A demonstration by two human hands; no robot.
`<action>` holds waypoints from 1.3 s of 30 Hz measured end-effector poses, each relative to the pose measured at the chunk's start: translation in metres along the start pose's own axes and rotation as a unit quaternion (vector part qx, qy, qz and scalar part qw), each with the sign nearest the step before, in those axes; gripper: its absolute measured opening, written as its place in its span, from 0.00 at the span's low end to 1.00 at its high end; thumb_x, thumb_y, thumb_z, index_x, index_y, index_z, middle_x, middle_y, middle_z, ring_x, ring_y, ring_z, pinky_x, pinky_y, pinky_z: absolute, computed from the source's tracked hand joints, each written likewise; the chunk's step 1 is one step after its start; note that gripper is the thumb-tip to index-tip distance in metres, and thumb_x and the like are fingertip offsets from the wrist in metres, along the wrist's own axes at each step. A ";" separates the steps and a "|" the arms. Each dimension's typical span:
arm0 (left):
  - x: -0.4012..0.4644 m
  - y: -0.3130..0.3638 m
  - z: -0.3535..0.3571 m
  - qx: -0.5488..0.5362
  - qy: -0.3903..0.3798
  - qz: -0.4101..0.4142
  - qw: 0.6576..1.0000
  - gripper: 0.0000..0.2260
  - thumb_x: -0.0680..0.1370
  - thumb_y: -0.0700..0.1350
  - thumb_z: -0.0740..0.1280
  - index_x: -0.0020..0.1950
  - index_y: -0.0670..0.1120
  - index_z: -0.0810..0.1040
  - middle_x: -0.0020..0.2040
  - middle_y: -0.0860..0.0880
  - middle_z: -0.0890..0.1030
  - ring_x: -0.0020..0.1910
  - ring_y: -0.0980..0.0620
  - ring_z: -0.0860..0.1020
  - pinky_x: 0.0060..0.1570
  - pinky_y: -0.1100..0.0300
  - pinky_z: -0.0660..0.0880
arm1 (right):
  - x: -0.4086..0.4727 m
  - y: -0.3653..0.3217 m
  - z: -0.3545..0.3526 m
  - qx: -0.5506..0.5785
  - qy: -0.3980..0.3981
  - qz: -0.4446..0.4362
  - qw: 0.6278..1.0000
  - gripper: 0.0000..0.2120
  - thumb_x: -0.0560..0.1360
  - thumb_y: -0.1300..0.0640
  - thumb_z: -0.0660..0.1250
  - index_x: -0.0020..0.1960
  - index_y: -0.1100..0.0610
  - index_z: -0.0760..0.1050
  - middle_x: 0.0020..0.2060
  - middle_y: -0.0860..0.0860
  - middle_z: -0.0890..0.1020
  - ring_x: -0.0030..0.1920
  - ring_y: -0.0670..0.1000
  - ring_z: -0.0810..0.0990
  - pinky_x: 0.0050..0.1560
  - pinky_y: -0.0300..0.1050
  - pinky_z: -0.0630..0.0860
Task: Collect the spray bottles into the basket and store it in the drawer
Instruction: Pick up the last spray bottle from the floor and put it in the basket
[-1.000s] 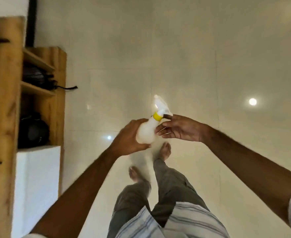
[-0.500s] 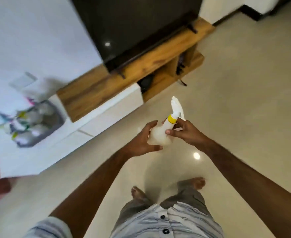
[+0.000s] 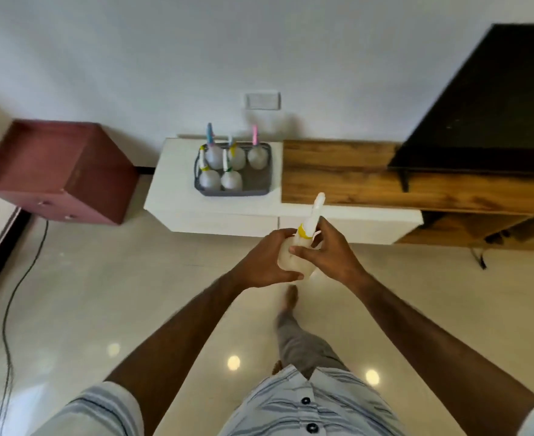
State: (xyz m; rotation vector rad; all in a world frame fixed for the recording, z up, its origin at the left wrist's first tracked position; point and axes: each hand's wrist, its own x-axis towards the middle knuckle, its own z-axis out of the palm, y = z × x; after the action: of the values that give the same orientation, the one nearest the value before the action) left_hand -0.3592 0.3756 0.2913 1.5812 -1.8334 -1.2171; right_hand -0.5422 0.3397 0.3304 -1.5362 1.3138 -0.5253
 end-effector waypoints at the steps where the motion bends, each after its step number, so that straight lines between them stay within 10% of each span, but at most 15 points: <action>1: 0.004 -0.012 -0.014 0.007 0.008 -0.009 1.000 0.44 0.64 0.58 0.81 0.74 0.54 0.64 0.71 0.53 0.72 0.66 0.54 0.72 0.64 0.50 0.76 | 0.018 -0.006 0.010 0.002 -0.021 -0.004 1.000 0.23 0.69 0.50 0.79 0.58 0.48 0.72 0.48 0.42 0.79 0.45 0.41 0.78 0.39 0.30 0.72; 7: 0.040 -0.086 -0.095 0.031 0.048 -0.079 0.995 0.48 0.65 0.55 0.81 0.79 0.48 0.60 0.76 0.47 0.69 0.72 0.48 0.69 0.70 0.50 0.69 | 0.132 -0.027 0.058 -0.002 -0.088 -0.031 0.996 0.12 0.75 0.53 0.75 0.55 0.53 0.77 0.45 0.42 0.81 0.44 0.38 0.79 0.43 0.27 0.73; 17: 0.114 -0.211 -0.219 0.105 0.093 -0.132 0.981 0.17 0.79 0.42 0.69 0.68 0.42 0.76 0.65 0.42 0.76 0.66 0.42 0.74 0.68 0.46 0.68 | 0.317 -0.018 0.104 -0.086 -0.012 0.044 0.995 0.16 0.73 0.62 0.74 0.61 0.58 0.80 0.57 0.62 0.81 0.59 0.61 0.80 0.62 0.56 0.75; 32: 0.249 -0.439 -0.232 0.142 0.051 -0.234 0.960 0.36 0.76 0.43 0.71 0.80 0.41 0.57 0.79 0.42 0.58 0.73 0.35 0.65 0.66 0.36 0.69 | 0.495 0.114 0.194 -0.088 0.107 0.109 0.984 0.18 0.74 0.65 0.72 0.63 0.61 0.76 0.61 0.56 0.81 0.61 0.54 0.78 0.57 0.33 0.67; 39: 0.256 -0.470 -0.230 0.153 0.048 -0.204 0.966 0.34 0.75 0.41 0.71 0.78 0.43 0.59 0.77 0.43 0.60 0.71 0.37 0.68 0.63 0.35 0.71 | 0.516 0.127 0.206 -0.081 0.131 0.104 0.983 0.19 0.75 0.62 0.72 0.65 0.58 0.76 0.58 0.55 0.81 0.57 0.49 0.77 0.59 0.39 0.70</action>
State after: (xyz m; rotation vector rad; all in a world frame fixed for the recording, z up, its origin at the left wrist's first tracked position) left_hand 0.0206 0.0742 -0.0316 2.2345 -1.7494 -1.0241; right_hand -0.2708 -0.0348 -0.0026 -1.4733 1.7355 -0.5102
